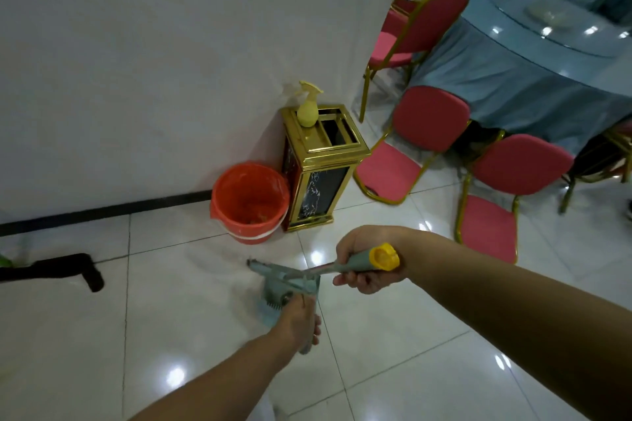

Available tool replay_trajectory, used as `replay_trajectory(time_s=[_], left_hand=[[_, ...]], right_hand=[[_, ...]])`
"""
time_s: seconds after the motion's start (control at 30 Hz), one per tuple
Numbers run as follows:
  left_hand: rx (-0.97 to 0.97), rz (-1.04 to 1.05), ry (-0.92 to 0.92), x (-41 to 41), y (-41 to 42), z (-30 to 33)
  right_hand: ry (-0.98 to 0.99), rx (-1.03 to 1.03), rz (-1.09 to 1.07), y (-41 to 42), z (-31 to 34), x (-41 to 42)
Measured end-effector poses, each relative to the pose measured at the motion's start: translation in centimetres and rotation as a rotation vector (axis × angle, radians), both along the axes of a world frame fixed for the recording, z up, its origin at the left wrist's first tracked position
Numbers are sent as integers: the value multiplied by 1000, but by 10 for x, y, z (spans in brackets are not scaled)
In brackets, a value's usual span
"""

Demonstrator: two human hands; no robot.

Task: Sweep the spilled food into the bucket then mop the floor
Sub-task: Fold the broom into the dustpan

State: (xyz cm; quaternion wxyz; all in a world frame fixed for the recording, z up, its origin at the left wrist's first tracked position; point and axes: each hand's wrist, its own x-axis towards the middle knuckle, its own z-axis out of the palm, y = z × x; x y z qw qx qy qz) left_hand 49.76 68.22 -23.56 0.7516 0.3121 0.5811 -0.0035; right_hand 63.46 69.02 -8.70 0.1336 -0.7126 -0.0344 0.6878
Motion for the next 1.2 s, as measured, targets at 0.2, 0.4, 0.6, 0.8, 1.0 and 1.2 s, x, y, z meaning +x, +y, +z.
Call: replay_trajectory(time_s=[0.2,0.4,0.6,0.8,1.0,1.2], left_hand=[[6,-101,-4,21,23,-18],[-126,-233,-128,39,38,-18],[-403,11,-186,53,55,-32],[-487,95,-148,63,38,-33],[-620,139,-184,81,33,-38],[-622,186,-65,105,12,-46]], right_hand=[[-30,-130,188,37,-7,30],[-37,-166,434,64,-17,49],[-18,-161,488,68,-18,67],[-25,-87,571,58,-11,89],[-18,-69,638,49,-15,103],[-120,24,818,45,-17,124]])
